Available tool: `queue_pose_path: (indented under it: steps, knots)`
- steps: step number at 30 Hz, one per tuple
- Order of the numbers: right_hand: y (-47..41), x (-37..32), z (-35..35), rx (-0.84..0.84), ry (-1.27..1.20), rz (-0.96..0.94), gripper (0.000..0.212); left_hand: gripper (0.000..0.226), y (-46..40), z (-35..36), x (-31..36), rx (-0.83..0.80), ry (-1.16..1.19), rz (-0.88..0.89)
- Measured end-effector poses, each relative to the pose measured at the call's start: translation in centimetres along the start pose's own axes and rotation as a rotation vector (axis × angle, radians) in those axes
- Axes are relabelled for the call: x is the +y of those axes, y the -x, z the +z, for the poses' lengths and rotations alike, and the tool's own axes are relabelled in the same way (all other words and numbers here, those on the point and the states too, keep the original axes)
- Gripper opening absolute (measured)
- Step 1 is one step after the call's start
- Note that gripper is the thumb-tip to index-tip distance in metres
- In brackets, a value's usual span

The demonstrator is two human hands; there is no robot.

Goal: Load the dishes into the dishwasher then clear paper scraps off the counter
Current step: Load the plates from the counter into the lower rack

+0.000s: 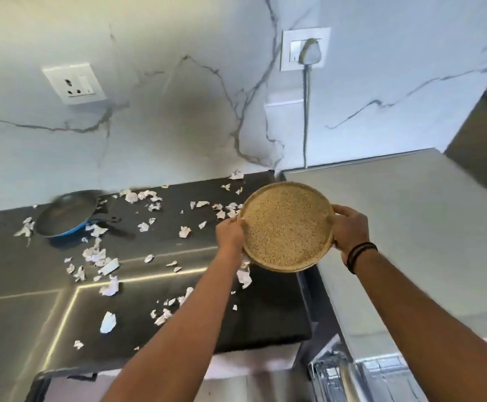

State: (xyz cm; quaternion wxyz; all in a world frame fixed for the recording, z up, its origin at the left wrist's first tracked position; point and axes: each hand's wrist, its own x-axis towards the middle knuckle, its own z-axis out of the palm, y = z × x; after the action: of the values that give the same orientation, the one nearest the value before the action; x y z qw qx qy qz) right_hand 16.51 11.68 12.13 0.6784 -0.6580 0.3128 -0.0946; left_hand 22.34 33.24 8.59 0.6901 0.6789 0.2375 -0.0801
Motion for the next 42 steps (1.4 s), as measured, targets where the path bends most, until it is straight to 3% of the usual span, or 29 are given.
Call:
queue_pose_path:
  steps: [3,8,11,14,17,24,26,29,31,33,34,36,37,42]
  knots:
    - [0.2,2.0,-3.9,0.132,-0.088,0.085,0.013,0.011,0.9,4.4,-2.0,-0.122,-0.088,0.062]
    - [1.4,6.0,-10.8,0.365,-0.184,0.138,0.016,0.015,4.9,10.9,-5.2,-0.303,-0.157,0.096]
    - [3.0,7.7,-15.3,0.503,-0.223,0.169,0.008,0.02,8.5,14.0,-6.6,-0.411,-0.218,0.104]
    - [4.7,9.1,-20.3,0.687,-0.279,0.162,0.019,0.038,12.3,18.0,-8.4,-0.513,-0.29,0.175]
    - [6.7,10.3,-25.6,0.867,-0.41,0.169,0.013,0.048,16.9,22.1,-10.5,-0.622,-0.348,0.264]
    - [12.1,14.8,-38.4,1.199,-0.62,0.259,0.025,0.036,28.2,29.9,-17.6,-0.846,-0.469,0.196]
    - [13.2,17.4,-40.7,1.241,-0.747,0.323,0.03,0.062,30.1,31.2,-20.6,-0.887,-0.586,0.144]
    - [14.5,22.5,-42.6,1.242,-0.93,0.408,0.02,0.108,31.6,32.1,-25.2,-0.935,-0.75,0.134]
    - [15.3,25.5,-42.7,1.241,-1.074,0.432,0.017,0.116,29.9,32.9,-29.0,-0.94,-0.814,0.052]
    - [15.6,29.2,-42.7,1.245,-1.184,0.454,0.026,0.113,27.1,33.2,-32.9,-0.886,-0.845,-0.096]
    - [15.7,30.7,-42.3,1.238,-1.214,0.464,0.028,0.099,25.8,32.9,-34.4,-0.849,-0.838,-0.164]
    - [15.6,34.2,-41.4,1.202,-1.246,0.52,0.026,0.039,24.3,32.0,-36.3,-0.868,-0.803,-0.253]
    - [15.4,36.0,-41.1,1.188,-1.25,0.574,0.024,0.022,23.9,32.1,-37.1,-0.897,-0.769,-0.283]
    - [13.3,44.6,-38.8,0.998,-1.048,0.778,0.02,0.046,19.8,32.0,-42.7,-0.818,-0.864,-0.339]
